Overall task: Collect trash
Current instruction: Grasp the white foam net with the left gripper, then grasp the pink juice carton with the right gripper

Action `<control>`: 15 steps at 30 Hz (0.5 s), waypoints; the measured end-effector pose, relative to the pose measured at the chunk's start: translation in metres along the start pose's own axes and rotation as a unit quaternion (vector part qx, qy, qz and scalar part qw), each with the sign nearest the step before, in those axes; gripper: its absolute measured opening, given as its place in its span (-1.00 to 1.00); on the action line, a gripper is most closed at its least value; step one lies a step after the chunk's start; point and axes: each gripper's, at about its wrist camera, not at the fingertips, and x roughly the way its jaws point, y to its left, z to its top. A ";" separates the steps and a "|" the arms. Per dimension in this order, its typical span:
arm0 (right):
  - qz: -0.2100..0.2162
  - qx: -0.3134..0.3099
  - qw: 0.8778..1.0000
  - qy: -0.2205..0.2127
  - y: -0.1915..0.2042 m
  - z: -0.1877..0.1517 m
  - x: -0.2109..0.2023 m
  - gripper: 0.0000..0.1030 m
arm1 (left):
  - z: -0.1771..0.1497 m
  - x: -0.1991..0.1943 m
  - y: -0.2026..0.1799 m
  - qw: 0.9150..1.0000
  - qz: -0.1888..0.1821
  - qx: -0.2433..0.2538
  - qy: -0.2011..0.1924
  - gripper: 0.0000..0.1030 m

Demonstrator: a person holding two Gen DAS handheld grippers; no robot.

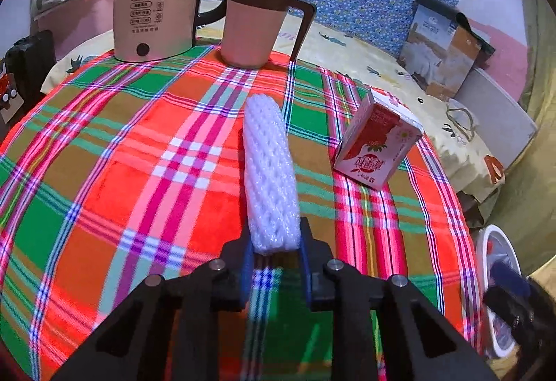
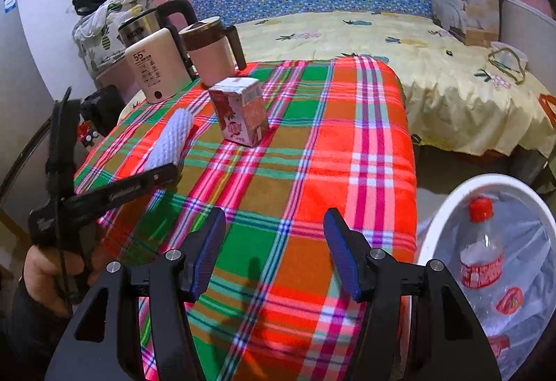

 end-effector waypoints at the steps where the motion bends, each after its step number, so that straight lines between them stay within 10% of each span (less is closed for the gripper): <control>1: 0.001 -0.004 1.000 -0.001 0.001 0.002 0.001 0.17 | -0.002 -0.003 0.001 1.000 -0.001 0.003 -0.002 -0.55; 15: 0.007 -0.137 0.991 0.001 0.019 0.070 0.057 0.23 | -0.010 -0.019 0.020 1.000 -0.022 0.019 -0.004 -0.55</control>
